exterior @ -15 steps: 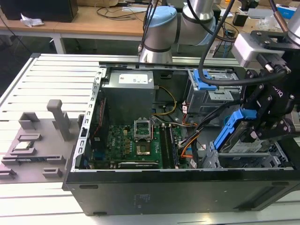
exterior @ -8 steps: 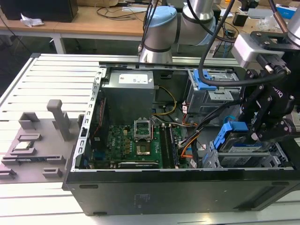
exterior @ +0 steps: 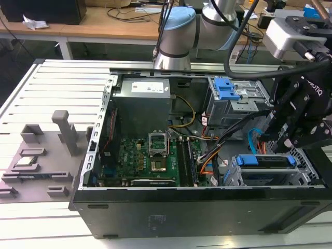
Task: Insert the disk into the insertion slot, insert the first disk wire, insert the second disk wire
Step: 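Insert the disk into the insertion slot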
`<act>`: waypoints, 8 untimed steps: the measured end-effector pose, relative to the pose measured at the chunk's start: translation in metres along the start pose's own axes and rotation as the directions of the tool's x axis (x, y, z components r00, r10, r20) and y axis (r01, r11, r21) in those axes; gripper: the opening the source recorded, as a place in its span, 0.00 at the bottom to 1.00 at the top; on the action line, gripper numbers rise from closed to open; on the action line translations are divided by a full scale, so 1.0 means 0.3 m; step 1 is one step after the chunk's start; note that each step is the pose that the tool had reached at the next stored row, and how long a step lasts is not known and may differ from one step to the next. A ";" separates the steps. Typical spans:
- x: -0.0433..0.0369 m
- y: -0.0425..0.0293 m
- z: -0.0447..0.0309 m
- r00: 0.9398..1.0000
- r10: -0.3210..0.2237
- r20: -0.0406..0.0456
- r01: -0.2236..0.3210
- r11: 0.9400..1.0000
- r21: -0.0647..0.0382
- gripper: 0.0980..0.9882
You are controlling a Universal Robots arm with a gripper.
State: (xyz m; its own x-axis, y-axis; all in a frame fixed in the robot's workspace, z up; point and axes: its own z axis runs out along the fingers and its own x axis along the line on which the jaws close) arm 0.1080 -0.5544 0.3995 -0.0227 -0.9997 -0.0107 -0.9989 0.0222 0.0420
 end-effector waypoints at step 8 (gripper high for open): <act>-0.022 0.000 0.011 1.000 0.000 0.001 0.000 1.000 0.000 0.01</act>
State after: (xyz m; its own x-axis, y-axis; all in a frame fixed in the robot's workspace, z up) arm 0.1080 -0.5476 0.3963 -0.0227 -0.9997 -0.0121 -0.9989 0.0221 0.0421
